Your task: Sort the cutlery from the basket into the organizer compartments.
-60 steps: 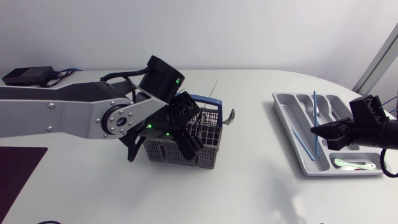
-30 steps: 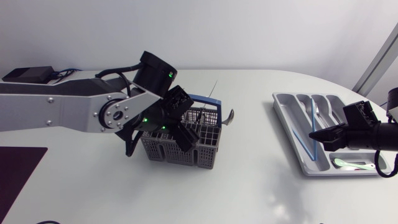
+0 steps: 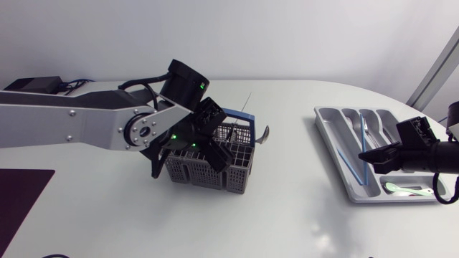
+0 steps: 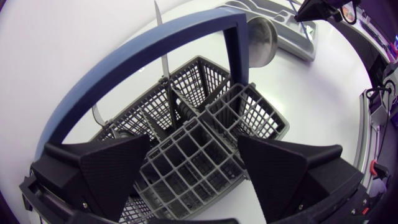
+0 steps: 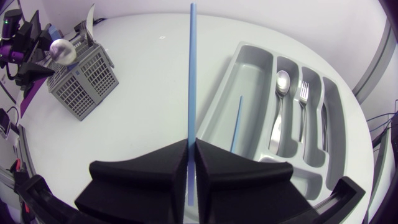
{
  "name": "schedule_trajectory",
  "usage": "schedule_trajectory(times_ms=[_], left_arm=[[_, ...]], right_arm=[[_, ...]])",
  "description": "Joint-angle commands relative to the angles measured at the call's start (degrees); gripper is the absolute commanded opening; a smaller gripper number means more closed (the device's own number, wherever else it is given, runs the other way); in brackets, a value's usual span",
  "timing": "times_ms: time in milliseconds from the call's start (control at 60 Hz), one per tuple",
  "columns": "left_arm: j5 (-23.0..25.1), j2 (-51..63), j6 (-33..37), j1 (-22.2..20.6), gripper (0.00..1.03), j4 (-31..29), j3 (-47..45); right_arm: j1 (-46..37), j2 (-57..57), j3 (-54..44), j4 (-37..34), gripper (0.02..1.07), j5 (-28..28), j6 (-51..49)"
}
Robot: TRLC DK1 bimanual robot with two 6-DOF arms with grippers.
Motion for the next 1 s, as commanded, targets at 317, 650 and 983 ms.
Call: schedule_trajectory(times_ms=[317,650,983], left_arm=[[0.37,-18.12,-1.55,2.09,0.98,-0.98,-2.57],[2.04,-25.32,0.12,7.72,0.98,-4.67,-5.12],[2.22,-27.52,2.32,10.97,0.98,-7.05,-7.32]], right_arm=[[1.70,6.47,2.67,3.60,0.08,5.23,3.68],[4.51,15.17,6.27,3.43,0.09,10.59,7.72],[5.21,20.71,8.82,2.46,0.52,13.93,8.07]])
